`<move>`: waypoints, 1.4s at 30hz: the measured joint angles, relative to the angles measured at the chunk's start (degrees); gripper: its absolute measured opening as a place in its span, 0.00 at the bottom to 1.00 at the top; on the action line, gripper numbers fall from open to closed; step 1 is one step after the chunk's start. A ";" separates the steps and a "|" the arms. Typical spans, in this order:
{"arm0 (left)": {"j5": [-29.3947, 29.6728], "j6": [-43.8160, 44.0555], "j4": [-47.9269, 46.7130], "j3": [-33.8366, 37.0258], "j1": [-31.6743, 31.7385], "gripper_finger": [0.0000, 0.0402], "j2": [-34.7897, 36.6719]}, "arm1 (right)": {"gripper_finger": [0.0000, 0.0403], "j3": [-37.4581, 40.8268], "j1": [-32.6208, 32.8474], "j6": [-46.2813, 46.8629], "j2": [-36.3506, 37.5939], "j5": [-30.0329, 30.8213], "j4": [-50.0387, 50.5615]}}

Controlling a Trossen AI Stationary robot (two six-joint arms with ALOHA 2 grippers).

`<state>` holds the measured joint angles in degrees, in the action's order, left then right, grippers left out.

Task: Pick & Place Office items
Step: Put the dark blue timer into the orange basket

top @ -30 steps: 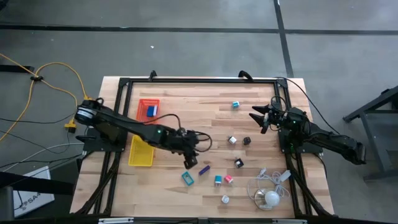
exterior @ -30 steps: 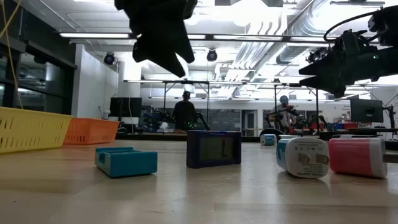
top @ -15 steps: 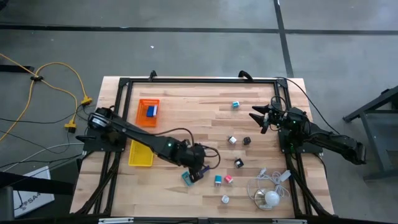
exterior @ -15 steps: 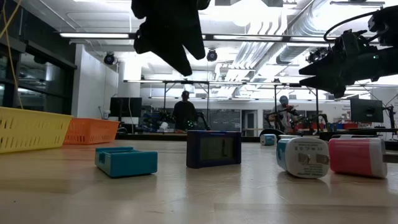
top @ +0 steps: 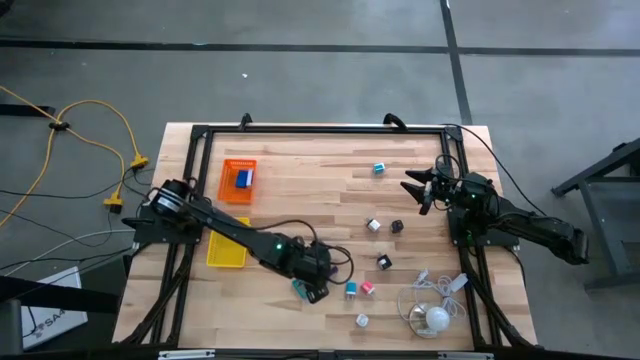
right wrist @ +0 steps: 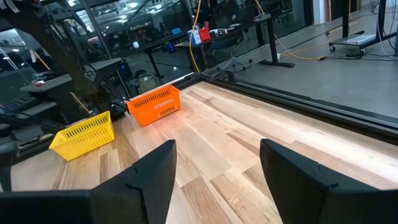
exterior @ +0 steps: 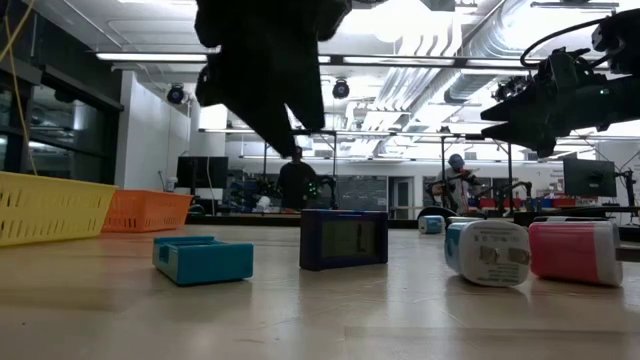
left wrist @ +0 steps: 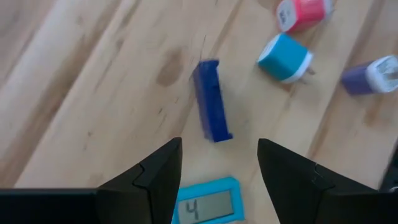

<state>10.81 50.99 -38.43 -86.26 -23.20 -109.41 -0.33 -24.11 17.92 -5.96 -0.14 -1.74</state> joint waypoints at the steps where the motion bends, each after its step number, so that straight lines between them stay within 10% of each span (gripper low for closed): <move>1: -0.23 0.10 -0.14 0.02 -0.02 0.50 -0.40 | 0.54 0.00 0.00 0.00 0.02 0.02 -0.04; 42: -2.25 1.79 5.23 0.04 0.44 0.50 -7.01 | 0.54 -0.01 0.00 0.01 0.00 -0.02 0.61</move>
<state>8.56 52.78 -33.20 -86.22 -22.76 -116.42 -0.34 -24.12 17.93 -5.96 -0.16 -1.13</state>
